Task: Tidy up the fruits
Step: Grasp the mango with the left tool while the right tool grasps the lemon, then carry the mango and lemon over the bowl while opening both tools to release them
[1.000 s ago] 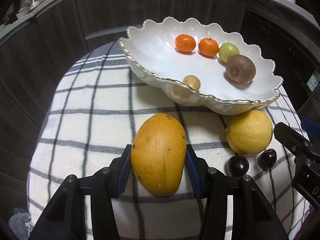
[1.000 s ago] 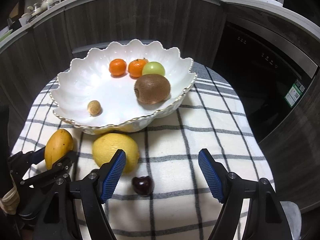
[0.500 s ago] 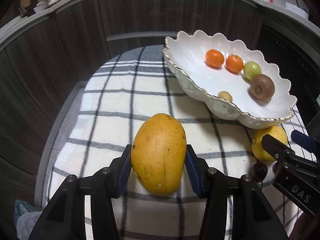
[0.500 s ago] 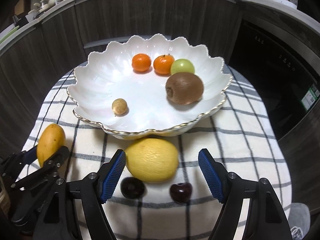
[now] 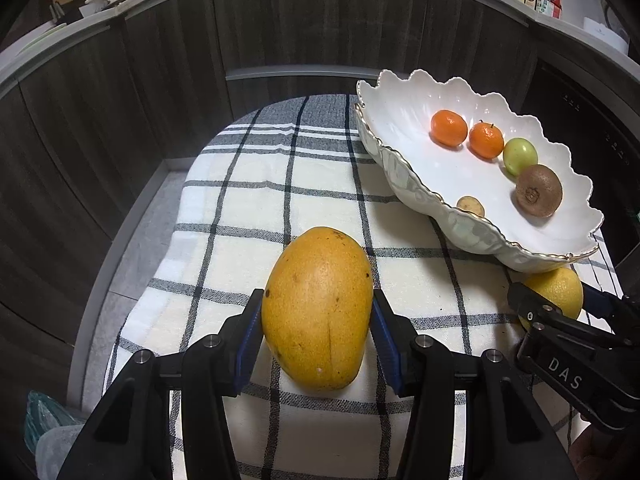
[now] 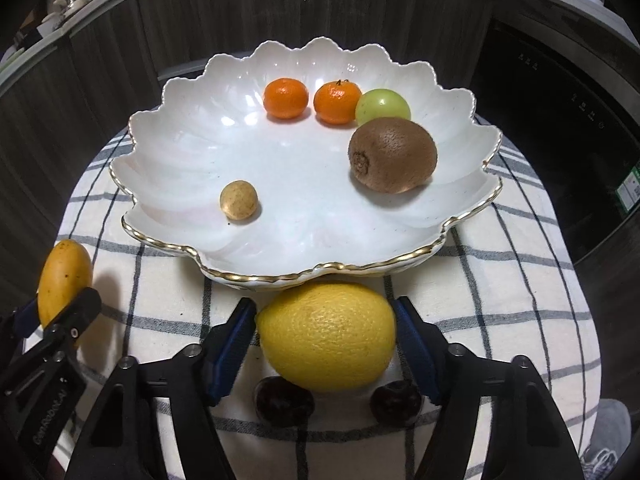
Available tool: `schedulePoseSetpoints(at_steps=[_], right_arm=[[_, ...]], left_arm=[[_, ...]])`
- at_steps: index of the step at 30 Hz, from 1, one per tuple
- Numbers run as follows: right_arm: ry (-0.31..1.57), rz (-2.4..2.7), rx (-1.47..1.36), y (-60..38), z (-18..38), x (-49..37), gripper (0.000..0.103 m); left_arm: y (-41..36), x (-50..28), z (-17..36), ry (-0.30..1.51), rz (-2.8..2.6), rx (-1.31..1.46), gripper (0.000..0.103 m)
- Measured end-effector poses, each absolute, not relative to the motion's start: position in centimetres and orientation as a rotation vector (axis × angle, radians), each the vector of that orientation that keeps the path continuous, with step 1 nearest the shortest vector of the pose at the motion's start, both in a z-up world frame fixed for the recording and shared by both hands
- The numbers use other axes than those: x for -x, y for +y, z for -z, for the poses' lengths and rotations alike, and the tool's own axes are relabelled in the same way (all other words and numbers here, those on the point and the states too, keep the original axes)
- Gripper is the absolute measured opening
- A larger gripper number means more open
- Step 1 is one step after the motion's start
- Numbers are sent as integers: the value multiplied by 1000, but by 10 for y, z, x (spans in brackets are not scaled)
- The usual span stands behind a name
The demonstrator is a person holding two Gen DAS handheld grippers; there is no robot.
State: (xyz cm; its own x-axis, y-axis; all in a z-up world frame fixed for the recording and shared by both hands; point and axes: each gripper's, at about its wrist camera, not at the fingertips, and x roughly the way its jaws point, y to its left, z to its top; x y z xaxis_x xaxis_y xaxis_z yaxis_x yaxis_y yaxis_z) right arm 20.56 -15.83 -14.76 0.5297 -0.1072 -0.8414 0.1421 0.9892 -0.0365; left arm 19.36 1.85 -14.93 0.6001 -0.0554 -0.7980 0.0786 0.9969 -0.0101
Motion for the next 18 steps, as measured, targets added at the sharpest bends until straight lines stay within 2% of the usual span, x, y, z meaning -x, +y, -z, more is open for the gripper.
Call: schedulePoseSetpoints(at_steps=[18], right_arm=[[965, 116, -58, -172, 129, -180, 66]], left_arm=[[1, -180, 132, 896, 115, -40, 50]])
